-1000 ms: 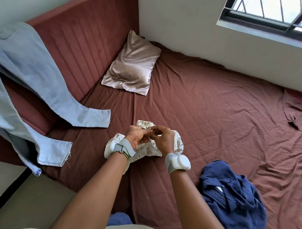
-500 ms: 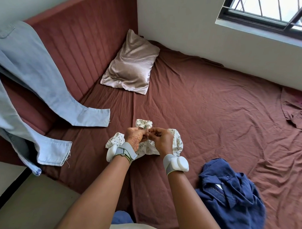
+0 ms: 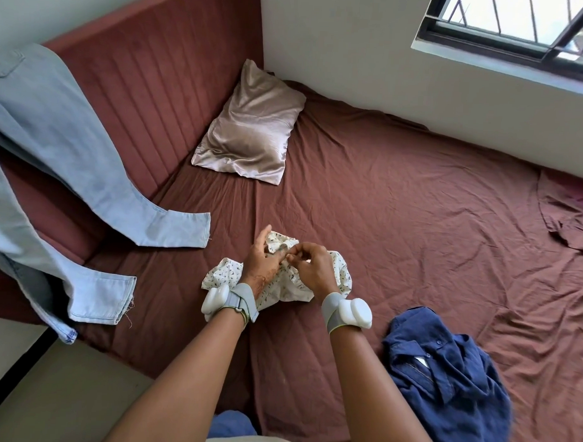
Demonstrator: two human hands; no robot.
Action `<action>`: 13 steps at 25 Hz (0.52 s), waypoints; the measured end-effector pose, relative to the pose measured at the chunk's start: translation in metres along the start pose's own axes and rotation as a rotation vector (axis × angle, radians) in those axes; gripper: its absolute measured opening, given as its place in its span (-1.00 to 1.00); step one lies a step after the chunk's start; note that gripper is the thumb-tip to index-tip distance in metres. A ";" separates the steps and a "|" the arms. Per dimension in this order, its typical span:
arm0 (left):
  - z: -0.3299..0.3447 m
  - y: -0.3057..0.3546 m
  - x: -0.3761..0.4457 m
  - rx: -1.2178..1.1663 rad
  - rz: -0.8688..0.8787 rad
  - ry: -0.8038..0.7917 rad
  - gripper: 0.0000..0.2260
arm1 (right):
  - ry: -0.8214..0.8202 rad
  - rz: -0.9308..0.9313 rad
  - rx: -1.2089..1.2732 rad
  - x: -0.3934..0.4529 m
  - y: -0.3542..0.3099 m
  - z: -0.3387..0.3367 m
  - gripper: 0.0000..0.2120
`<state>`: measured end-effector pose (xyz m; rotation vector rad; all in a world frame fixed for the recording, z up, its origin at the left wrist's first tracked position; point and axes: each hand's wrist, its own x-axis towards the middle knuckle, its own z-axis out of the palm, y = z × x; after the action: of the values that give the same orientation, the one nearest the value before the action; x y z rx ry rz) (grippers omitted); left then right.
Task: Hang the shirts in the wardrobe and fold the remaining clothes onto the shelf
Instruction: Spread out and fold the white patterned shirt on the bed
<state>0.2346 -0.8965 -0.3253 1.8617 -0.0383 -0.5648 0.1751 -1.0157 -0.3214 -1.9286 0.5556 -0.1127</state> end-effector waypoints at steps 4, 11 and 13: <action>-0.019 0.008 0.006 -0.116 0.083 0.053 -0.40 | -0.098 0.108 0.331 0.006 -0.031 -0.016 -0.86; -0.050 0.013 0.027 -0.034 0.190 0.226 -0.36 | -0.159 -0.425 0.693 0.082 -0.158 -0.038 -0.92; -0.057 -0.003 0.039 0.153 0.134 0.365 -0.35 | -0.131 -0.405 0.568 0.113 -0.164 -0.038 -0.67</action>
<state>0.2908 -0.8567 -0.3281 2.0682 0.0363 -0.1273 0.3160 -1.0442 -0.1791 -1.4511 0.0232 -0.3599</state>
